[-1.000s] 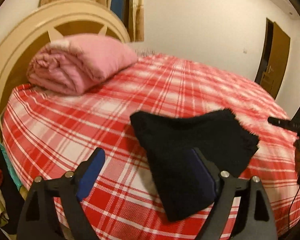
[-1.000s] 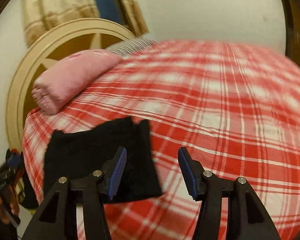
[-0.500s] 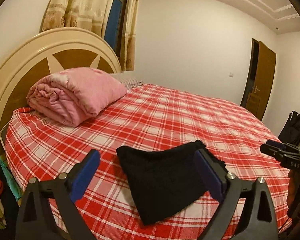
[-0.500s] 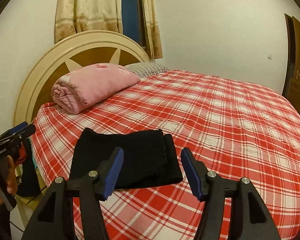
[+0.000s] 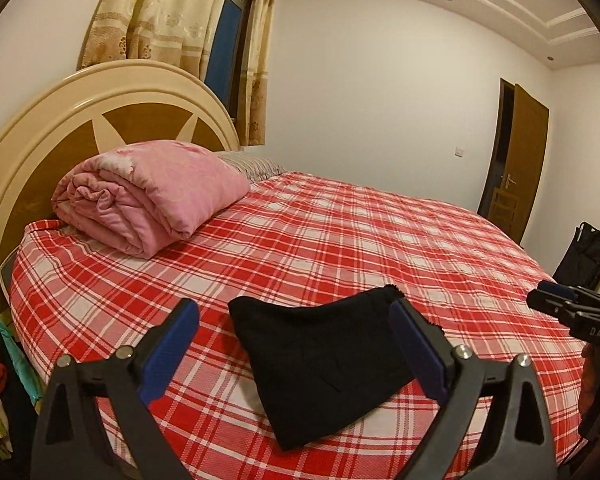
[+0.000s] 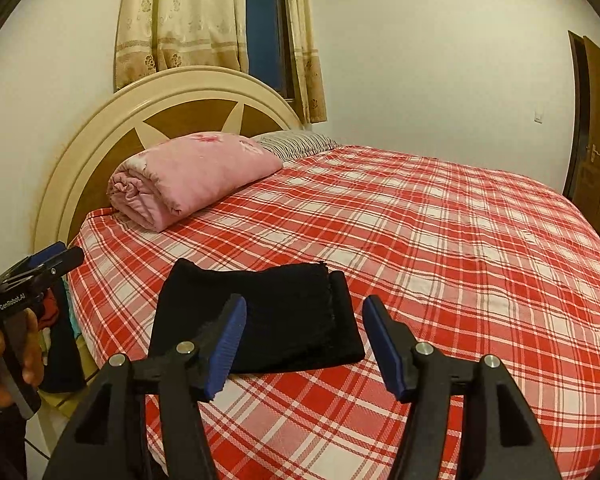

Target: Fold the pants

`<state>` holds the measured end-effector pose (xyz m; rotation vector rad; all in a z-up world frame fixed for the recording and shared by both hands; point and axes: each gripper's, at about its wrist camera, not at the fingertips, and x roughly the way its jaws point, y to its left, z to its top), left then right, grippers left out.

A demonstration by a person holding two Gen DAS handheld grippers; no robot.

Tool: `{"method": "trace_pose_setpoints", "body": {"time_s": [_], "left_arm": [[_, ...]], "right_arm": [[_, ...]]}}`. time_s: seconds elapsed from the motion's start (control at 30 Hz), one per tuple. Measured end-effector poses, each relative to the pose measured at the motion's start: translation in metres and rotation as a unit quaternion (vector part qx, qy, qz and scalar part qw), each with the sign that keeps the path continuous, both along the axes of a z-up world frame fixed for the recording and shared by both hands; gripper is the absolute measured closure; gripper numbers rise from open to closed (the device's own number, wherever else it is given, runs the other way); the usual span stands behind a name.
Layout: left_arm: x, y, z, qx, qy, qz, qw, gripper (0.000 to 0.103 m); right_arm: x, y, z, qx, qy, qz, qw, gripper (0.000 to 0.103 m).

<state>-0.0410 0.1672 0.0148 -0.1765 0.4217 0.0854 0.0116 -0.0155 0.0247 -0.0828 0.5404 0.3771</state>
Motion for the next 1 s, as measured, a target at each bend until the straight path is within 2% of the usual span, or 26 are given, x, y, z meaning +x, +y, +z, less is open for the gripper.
{"method": "trace_pose_setpoints", "body": {"time_s": [1.0], "left_arm": [[0.003, -0.012, 0.001, 0.018, 0.012, -0.01, 0.9997, 0.002]], "right_arm": [[-0.008, -0.001, -0.004, 0.007, -0.003, 0.006, 1.0, 0.041]]}}
